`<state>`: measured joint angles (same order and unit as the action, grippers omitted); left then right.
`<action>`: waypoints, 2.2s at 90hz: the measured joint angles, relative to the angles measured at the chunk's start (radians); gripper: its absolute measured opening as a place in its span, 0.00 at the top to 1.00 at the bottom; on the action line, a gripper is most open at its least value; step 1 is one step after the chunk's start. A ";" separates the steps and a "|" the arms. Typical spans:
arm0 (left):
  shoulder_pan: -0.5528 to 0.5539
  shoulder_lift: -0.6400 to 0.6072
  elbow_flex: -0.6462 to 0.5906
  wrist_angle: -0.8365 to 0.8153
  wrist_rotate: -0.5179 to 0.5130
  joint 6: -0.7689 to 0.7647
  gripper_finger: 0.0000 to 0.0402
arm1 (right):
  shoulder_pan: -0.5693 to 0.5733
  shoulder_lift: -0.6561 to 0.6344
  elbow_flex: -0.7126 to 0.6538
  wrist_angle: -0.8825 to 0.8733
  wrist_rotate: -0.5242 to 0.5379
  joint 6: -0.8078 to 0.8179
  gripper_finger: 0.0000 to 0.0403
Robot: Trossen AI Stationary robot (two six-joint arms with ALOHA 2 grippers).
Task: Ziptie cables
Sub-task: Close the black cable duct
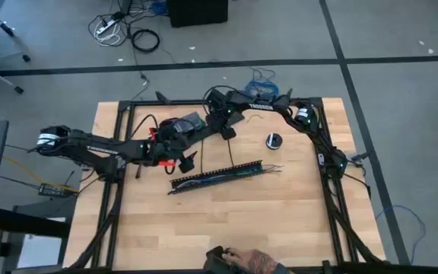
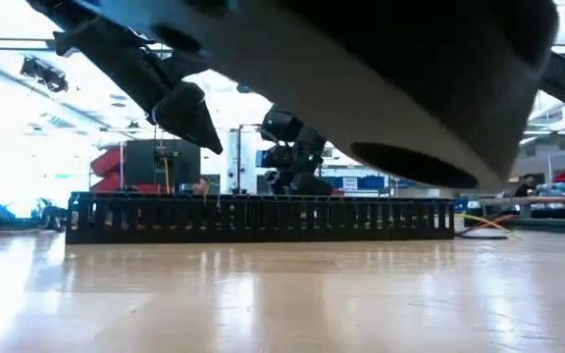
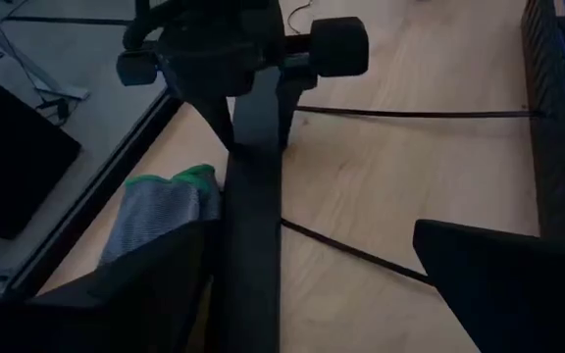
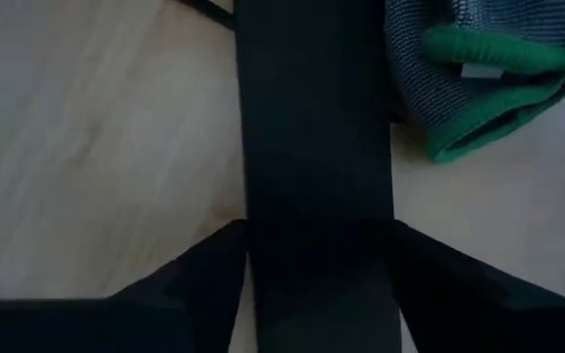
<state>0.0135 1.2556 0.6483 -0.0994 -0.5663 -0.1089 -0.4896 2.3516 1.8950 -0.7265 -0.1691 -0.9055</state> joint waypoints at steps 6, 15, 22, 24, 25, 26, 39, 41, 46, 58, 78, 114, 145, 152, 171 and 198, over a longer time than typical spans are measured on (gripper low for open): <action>0.000 0.000 0.000 0.000 0.001 0.000 0.09 | 0.000 0.000 0.000 0.003 -0.008 0.011 0.34; 0.000 0.000 0.000 0.000 0.003 0.000 0.09 | -0.001 0.001 0.000 0.011 -0.015 0.015 0.30; 0.000 0.000 0.000 0.000 0.003 0.000 0.09 | -0.005 0.001 0.000 0.024 -0.039 0.015 0.27; 0.000 0.000 0.000 0.000 0.003 0.000 0.09 | -0.008 0.002 0.000 0.028 -0.049 0.015 0.26; 0.000 0.000 0.000 0.000 0.003 0.000 0.09 | -0.010 0.002 0.000 0.030 -0.053 0.015 0.26; 0.000 0.000 0.000 0.000 0.003 0.000 0.09 | -0.010 0.002 0.000 0.031 -0.058 0.016 0.26; 0.000 0.000 0.000 0.000 0.003 -0.005 0.09 | -0.021 0.002 0.000 0.037 -0.085 0.020 0.23; 0.000 0.000 0.000 0.000 0.003 -0.005 0.09 | -0.021 0.002 0.000 0.037 -0.086 0.018 0.23; 0.000 0.000 0.000 0.000 0.003 -0.005 0.09 | -0.021 0.000 0.000 0.036 -0.094 0.016 0.23; 0.000 0.000 0.000 0.000 0.003 0.000 0.09 | -0.016 -0.008 -0.001 0.031 -0.119 0.014 0.23; 0.000 0.000 0.000 0.000 0.003 0.001 0.09 | -0.014 -0.020 -0.001 0.049 -0.150 -0.004 0.23; 0.000 0.000 0.000 0.002 0.003 -0.004 0.09 | -0.070 -0.014 -0.007 0.079 -0.239 0.015 0.23; 0.000 0.000 0.000 0.009 0.004 -0.012 0.09 | -0.084 -0.012 -0.037 0.049 -0.244 0.014 0.23; 0.000 0.000 0.000 0.012 0.004 -0.014 0.09 | -0.084 -0.012 -0.039 0.045 -0.244 0.014 0.23; 0.000 0.000 0.000 0.009 0.018 -0.025 0.09 | -0.083 -0.013 -0.039 0.049 -0.245 0.014 0.23; 0.000 0.000 0.000 0.005 0.022 -0.026 0.09 | -0.082 -0.013 -0.039 0.037 -0.210 0.038 0.23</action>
<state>0.0132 1.2556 0.6483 -0.0940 -0.5442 -0.1352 -0.5720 2.3390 1.8561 -0.6893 -0.3796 -0.8675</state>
